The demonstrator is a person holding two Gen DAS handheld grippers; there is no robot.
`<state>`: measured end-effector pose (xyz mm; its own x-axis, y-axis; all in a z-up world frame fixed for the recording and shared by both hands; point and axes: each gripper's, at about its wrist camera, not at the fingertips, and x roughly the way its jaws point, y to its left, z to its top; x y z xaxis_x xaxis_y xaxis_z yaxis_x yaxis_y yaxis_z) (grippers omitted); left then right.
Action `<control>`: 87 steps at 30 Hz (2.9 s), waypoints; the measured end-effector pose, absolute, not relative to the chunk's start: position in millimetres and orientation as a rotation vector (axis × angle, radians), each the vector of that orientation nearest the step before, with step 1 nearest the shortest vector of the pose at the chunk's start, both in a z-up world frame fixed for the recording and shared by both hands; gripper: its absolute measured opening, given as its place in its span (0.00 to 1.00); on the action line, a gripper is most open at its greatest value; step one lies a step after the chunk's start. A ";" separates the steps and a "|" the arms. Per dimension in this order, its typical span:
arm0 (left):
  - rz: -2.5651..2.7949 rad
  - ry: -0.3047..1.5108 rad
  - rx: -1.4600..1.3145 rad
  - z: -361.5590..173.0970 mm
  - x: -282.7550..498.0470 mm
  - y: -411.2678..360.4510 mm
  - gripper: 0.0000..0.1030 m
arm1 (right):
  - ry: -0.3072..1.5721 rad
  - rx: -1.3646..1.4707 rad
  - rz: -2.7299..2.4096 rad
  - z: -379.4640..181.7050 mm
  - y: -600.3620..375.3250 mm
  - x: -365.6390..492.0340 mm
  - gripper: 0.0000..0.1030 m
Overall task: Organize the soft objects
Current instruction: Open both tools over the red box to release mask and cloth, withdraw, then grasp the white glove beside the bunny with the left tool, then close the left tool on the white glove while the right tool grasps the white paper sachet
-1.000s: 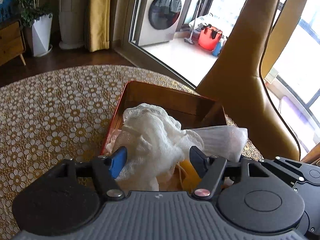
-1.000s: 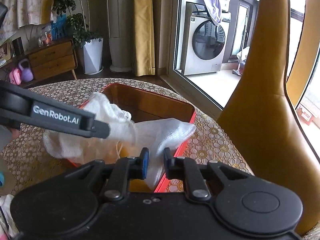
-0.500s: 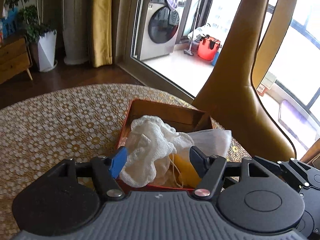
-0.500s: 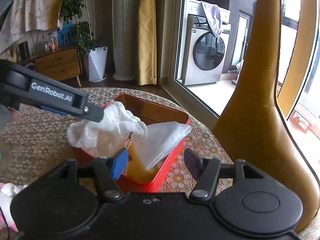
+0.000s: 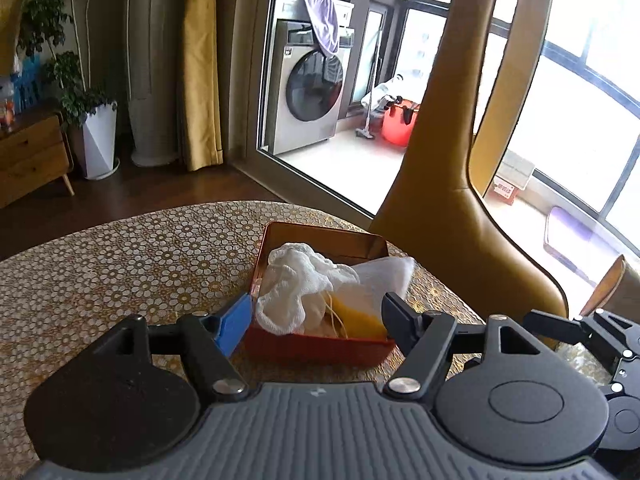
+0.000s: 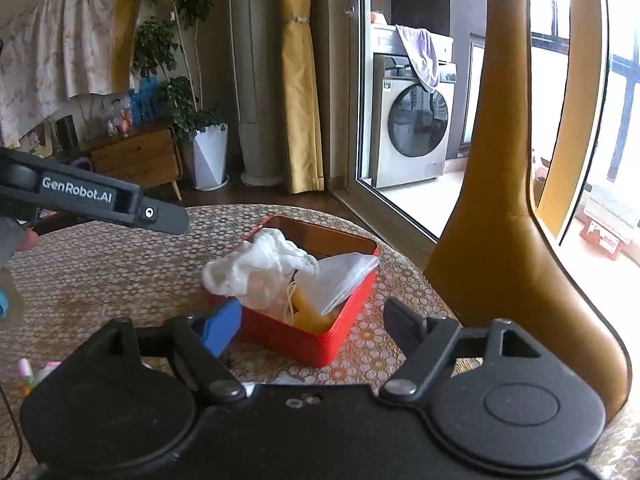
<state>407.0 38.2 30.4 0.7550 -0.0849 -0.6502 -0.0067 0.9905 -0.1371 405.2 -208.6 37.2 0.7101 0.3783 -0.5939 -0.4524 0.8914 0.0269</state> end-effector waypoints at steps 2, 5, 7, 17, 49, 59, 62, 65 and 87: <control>-0.046 0.709 -0.124 35.5 393.0 37.8 0.69 | 0.616 -0.128 0.472 43.4 -209.7 392.8 0.79; -0.045 0.712 -0.097 38.7 372.9 36.0 0.69 | 0.603 -0.115 0.471 50.8 -212.4 376.8 0.82; -0.054 0.710 -0.077 39.2 359.9 36.0 0.70 | 0.599 -0.093 0.469 53.9 -215.9 367.5 0.84; -0.083 0.732 -0.066 26.7 302.5 46.6 0.80 | 0.609 -0.039 0.476 55.1 -225.0 328.7 0.93; -0.076 0.970 -0.153 -34.2 312.8 61.7 0.98 | 0.727 -0.070 0.491 -5.6 -280.8 300.5 0.99; -0.038 1.082 -0.075 -52.3 373.6 63.6 0.98 | 0.767 -0.100 0.562 -22.0 -272.1 329.7 0.99; -0.028 1.121 -0.052 -64.2 388.8 63.1 0.98 | 0.774 -0.113 0.583 -26.2 -266.0 338.5 0.99; 0.007 1.148 -0.044 -77.5 400.3 64.4 0.98 | 0.775 -0.127 0.607 -28.1 -255.9 346.6 0.98; 0.013 1.299 -0.067 -131.4 416.6 76.1 0.67 | 0.828 -0.183 0.687 -66.6 -177.7 411.6 0.81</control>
